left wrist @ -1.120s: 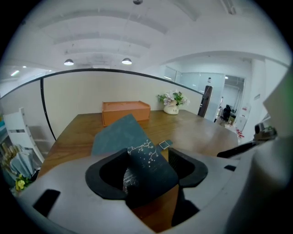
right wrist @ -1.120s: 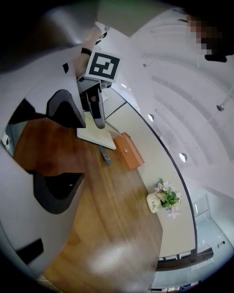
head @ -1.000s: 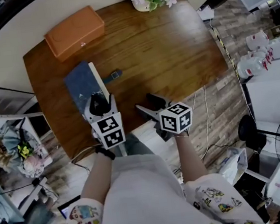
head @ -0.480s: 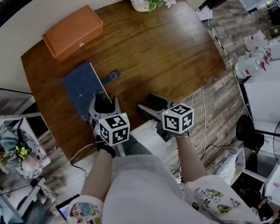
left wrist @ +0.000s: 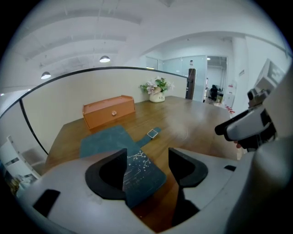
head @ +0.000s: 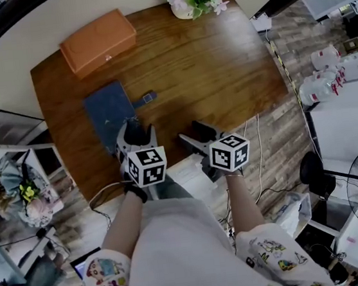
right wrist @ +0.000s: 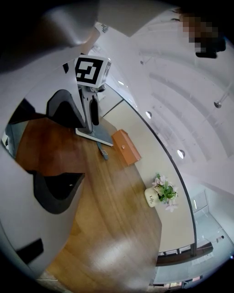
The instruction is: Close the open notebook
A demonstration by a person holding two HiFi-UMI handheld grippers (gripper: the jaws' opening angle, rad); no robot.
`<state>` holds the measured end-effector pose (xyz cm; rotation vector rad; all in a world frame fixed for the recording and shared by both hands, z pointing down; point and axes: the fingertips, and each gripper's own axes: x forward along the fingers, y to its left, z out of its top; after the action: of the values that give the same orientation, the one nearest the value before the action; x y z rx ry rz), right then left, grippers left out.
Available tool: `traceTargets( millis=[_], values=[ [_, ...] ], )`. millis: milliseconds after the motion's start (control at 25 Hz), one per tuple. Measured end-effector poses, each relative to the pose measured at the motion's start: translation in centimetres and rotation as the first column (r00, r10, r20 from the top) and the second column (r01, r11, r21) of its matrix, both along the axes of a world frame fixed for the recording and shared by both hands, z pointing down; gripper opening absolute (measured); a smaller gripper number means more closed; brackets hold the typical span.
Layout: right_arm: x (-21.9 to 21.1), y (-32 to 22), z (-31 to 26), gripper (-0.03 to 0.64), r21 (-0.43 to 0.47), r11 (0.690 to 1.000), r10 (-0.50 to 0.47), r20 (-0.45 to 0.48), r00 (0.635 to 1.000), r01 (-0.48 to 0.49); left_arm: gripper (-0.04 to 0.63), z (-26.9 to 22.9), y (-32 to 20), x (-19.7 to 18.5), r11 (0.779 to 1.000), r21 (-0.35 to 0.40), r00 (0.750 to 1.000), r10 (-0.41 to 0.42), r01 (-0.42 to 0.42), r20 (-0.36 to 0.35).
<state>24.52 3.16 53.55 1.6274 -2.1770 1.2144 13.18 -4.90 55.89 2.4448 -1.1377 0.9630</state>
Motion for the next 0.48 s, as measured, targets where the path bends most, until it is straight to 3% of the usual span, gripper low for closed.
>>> traceTargets(
  millis=[320, 480],
  values=[
    [-1.1, -1.7, -2.3, 0.304, 0.058, 0.997, -0.055, -0.026, 0.998, 0.057, 0.247, -3.7, -2.1, -3.5, 0.996, 0.024, 0.992, -0.085, 0.088, -0.095],
    [-2.8, -3.5, -4.9, 0.304, 0.127, 0.984, -0.117, -0.043, 0.992, 0.122, 0.236, -6.7, -3.2, -6.7, 0.986, 0.027, 0.974, -0.157, 0.163, -0.165]
  ],
)
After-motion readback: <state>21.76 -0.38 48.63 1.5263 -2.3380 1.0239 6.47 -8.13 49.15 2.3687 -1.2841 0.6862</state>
